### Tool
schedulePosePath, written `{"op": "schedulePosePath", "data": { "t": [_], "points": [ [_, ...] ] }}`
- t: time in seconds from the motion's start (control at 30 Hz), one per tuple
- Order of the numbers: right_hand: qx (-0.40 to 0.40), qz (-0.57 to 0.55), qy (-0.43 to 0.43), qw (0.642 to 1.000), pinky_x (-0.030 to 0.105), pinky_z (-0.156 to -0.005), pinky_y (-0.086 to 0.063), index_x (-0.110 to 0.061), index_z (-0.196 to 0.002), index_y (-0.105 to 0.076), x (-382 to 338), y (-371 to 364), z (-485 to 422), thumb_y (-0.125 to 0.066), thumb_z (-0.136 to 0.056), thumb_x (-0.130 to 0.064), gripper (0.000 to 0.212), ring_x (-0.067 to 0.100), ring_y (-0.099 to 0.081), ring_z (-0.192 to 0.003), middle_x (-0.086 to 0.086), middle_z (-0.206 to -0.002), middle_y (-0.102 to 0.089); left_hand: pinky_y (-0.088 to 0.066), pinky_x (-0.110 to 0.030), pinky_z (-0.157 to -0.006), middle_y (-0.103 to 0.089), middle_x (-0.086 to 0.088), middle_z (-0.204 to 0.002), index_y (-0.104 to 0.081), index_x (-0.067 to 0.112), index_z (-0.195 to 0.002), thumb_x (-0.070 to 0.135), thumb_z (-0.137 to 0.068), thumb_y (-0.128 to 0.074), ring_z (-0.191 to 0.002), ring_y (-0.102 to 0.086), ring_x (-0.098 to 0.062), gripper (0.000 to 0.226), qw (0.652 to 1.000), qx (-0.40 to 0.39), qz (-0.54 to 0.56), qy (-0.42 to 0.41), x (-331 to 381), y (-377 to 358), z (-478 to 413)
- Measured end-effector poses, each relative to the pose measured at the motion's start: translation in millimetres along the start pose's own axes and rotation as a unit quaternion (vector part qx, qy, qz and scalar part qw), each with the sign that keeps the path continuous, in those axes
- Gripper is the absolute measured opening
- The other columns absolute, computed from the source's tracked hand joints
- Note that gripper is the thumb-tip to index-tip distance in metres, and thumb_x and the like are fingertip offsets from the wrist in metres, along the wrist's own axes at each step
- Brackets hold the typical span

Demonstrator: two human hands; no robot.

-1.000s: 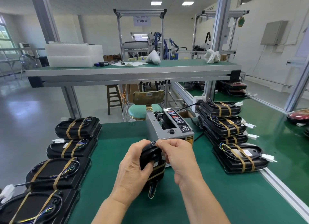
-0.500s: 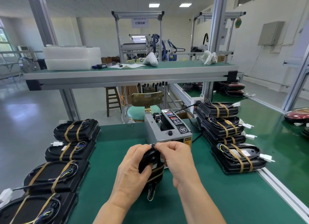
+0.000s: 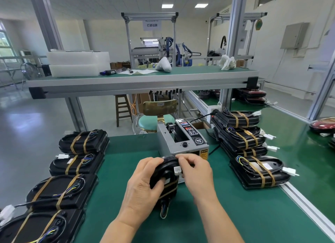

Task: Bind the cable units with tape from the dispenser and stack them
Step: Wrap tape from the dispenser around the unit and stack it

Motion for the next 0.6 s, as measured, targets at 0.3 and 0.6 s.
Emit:
{"op": "schedulePosePath", "data": {
  "t": [0.3,0.6],
  "points": [
    [-0.005,-0.016,0.004,1.0,0.043,-0.092,-0.052,-0.029,-0.096,-0.076,5,-13,3,-0.058,-0.094,-0.025,0.018,0.016,-0.065,-0.096,-0.008,-0.099,-0.072,-0.04,-0.018,-0.096,-0.049,0.016,-0.121,-0.044,0.052,-0.136,0.009,-0.08,-0.069,-0.11,-0.049,-0.006,0.075,0.993,-0.062,-0.097,0.02,1,4,-6],
    [-0.042,-0.172,-0.079,0.981,0.025,-0.061,-0.053,-0.021,-0.103,-0.076,25,-18,-2,-0.055,-0.097,-0.012,0.023,0.005,-0.058,-0.068,0.0,-0.094,-0.068,-0.043,-0.035,-0.09,-0.045,0.003,-0.135,-0.038,0.031,-0.146,0.031,-0.082,-0.058,-0.113,-0.05,-0.023,0.067,0.941,-0.142,-0.305,0.028,16,-4,-35]
  ]
}}
Point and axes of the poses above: each hand's wrist, its own z-axis away from the middle knuckle, its own y-axis out of the back of the hand, x = y × z, the point moved 4 cm from there along -z, towards the middle knuckle
